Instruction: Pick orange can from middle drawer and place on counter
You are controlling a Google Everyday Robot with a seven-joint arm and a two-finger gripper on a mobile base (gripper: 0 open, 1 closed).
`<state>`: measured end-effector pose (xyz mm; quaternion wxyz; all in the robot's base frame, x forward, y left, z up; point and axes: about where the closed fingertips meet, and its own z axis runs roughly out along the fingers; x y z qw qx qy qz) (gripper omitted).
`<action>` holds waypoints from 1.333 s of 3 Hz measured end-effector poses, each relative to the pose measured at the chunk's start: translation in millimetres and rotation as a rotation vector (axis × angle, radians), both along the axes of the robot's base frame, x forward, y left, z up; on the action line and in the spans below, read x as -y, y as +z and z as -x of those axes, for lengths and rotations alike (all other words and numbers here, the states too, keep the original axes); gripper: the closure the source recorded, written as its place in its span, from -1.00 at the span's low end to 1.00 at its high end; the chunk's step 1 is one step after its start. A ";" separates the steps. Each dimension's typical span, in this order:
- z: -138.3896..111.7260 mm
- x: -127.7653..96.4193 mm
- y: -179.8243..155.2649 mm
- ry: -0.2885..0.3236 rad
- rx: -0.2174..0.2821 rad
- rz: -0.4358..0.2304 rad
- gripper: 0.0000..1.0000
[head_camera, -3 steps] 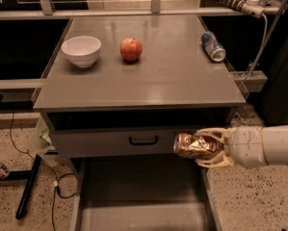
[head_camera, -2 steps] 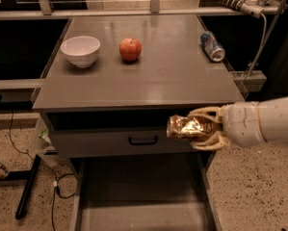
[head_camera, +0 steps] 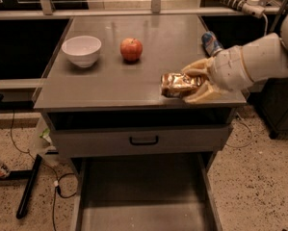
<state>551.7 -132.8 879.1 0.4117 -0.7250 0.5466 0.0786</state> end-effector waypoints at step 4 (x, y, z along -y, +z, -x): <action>-161.8 -14.3 63.9 -0.211 -0.094 -0.278 1.00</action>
Offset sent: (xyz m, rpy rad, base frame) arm 0.2205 0.0156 0.0988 0.3777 0.0800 -0.2067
